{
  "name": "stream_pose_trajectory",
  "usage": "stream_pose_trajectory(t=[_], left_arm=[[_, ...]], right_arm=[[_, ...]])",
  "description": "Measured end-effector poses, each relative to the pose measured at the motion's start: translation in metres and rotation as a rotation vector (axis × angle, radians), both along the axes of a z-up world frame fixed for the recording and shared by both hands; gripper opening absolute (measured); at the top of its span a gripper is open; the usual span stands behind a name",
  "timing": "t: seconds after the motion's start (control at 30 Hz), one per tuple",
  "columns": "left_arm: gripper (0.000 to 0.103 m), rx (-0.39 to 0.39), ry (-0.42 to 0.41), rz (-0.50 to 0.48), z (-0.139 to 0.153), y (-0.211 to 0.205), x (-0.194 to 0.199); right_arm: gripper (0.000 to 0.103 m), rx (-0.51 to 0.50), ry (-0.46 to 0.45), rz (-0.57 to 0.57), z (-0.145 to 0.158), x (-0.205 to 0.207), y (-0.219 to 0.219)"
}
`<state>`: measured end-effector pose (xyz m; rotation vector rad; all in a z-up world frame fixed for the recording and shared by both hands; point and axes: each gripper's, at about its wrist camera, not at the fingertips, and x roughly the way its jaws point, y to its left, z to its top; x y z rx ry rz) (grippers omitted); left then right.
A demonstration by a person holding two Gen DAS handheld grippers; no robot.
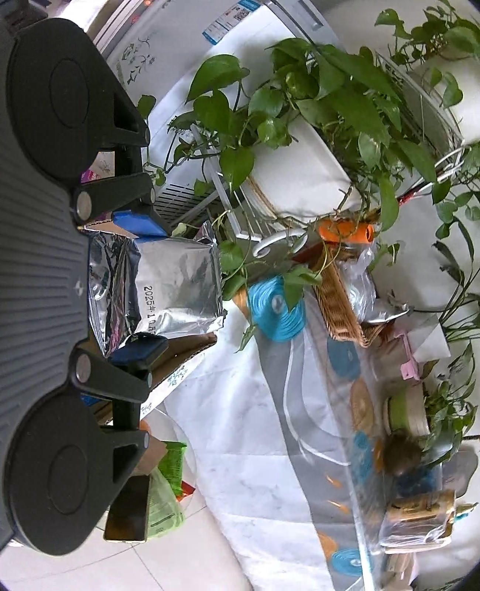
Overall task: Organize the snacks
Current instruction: 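Carry the yellow bag with the left tool while the right tool carries the foil bag to the box, then open the left tool over the box while the right tool releases the foil bag inside, then move the left tool to the white Amerta bag while the right tool moves to the red-orange bag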
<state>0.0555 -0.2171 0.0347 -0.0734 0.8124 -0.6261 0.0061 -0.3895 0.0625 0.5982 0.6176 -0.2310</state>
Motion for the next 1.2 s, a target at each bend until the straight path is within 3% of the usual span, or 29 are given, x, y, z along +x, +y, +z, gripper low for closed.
stream_pose_trajectory(t=[0.2, 0.27, 0.37, 0.43, 0.63, 1.2], left_arm=[[0.050, 0.032, 0.000, -0.013, -0.002, -0.024, 0.005], [0.066, 0.050, -0.004, -0.017, -0.001, -0.031, 0.006], [0.081, 0.055, -0.034, 0.000, 0.007, -0.033, 0.005], [0.082, 0.039, -0.038, 0.000, 0.012, -0.030, 0.004], [0.083, 0.052, -0.049, 0.031, 0.021, -0.010, 0.007], [0.084, 0.060, -0.008, 0.188, 0.018, 0.089, 0.027]], right_arm=[[0.064, 0.019, 0.027, -0.016, -0.005, 0.003, -0.003], [0.065, 0.036, 0.034, -0.025, -0.008, 0.004, -0.005], [0.069, 0.040, 0.021, -0.039, -0.006, 0.003, -0.006], [0.076, 0.030, 0.009, -0.042, -0.004, 0.002, -0.006], [0.079, 0.021, -0.007, -0.031, -0.003, 0.001, -0.005], [0.084, -0.026, -0.024, 0.182, -0.003, 0.016, 0.041]])
